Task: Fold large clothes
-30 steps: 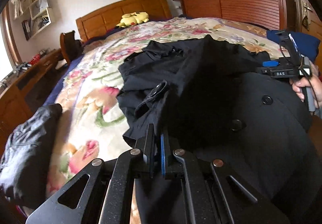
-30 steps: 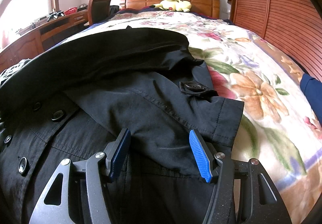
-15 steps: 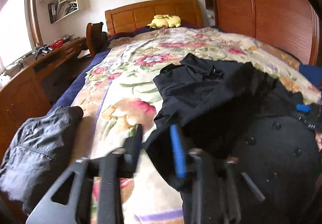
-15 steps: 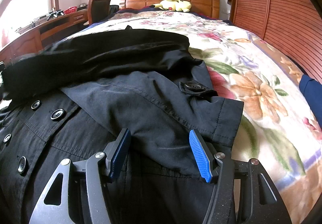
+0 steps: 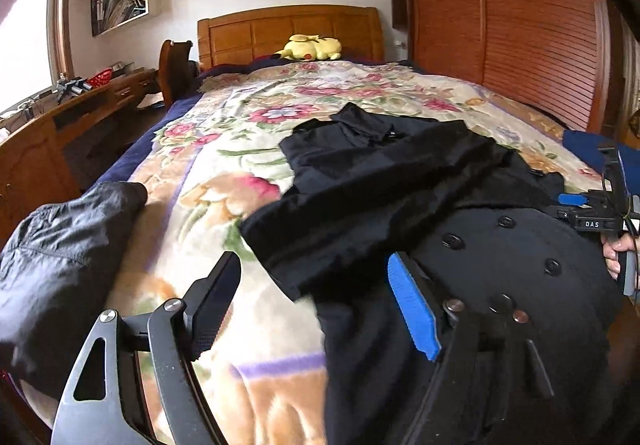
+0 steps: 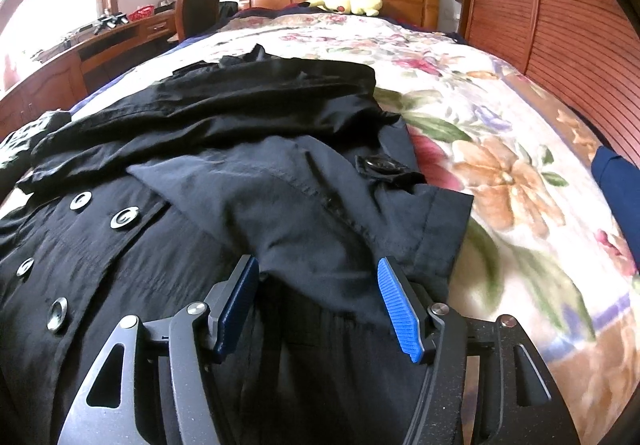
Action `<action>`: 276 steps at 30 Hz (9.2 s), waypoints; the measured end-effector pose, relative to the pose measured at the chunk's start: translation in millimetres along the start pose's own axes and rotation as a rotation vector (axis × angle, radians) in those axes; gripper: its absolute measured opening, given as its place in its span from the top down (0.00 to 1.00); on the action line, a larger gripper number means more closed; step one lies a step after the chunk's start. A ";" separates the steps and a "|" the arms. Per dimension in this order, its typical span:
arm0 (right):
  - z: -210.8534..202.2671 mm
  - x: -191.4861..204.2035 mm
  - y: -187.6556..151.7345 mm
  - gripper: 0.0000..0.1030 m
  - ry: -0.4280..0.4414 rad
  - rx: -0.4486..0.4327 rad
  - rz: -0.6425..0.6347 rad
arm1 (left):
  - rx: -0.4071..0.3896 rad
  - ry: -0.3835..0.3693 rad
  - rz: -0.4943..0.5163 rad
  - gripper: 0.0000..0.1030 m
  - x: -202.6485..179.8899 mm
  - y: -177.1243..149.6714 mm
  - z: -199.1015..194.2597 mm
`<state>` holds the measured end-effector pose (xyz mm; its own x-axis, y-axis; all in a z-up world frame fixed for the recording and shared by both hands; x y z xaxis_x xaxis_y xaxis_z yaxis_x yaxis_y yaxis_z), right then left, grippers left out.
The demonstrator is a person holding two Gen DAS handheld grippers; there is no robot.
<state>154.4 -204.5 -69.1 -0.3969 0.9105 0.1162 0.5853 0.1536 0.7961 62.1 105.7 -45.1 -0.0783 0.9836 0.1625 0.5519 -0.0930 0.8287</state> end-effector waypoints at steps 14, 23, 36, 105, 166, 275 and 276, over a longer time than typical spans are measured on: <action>-72.8 -5.5 -47.5 0.31 0.018 0.010 -0.010 | -0.001 -0.042 0.018 0.25 -29.7 -30.2 -26.4; -89.5 -12.1 -66.8 0.31 -0.016 0.051 -0.024 | 0.014 -0.032 0.014 0.25 -29.3 -49.4 -37.3; -99.4 -14.9 -84.0 0.31 -0.012 0.087 -0.027 | 0.078 -0.013 -0.020 0.25 -5.0 -82.1 -31.8; -316.4 60.5 -4.5 0.96 0.087 -0.441 -0.226 | -0.374 -0.041 -0.121 0.97 44.6 90.6 -180.3; 8.9 15.8 123.7 0.37 0.019 -0.039 -0.206 | -0.042 0.026 -0.078 0.22 4.5 102.1 110.2; -6.5 -11.5 78.0 0.40 -0.039 -0.006 -0.137 | 0.046 -0.028 0.004 0.22 -49.7 14.2 80.1; -10.2 -4.0 71.8 0.40 -0.015 -0.014 -0.144 | 0.046 -0.027 0.004 0.22 -49.7 13.5 80.0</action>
<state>190.8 -201.0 -6.3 -0.4654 0.8851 -0.0083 0.5131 0.2775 0.8122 139.9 67.9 -84.8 -0.0537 0.9871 0.1506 0.5902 -0.0903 0.8022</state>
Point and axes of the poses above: each gripper's, at about its wrist camera, not at the fingertips, and z roughly the way its jaws point, x to its left, y to its top, the point moved 10 cm from there along z, roughly the way its jaws point, and after that the axes turned 14 degrees about y, right-handed, at the moved point
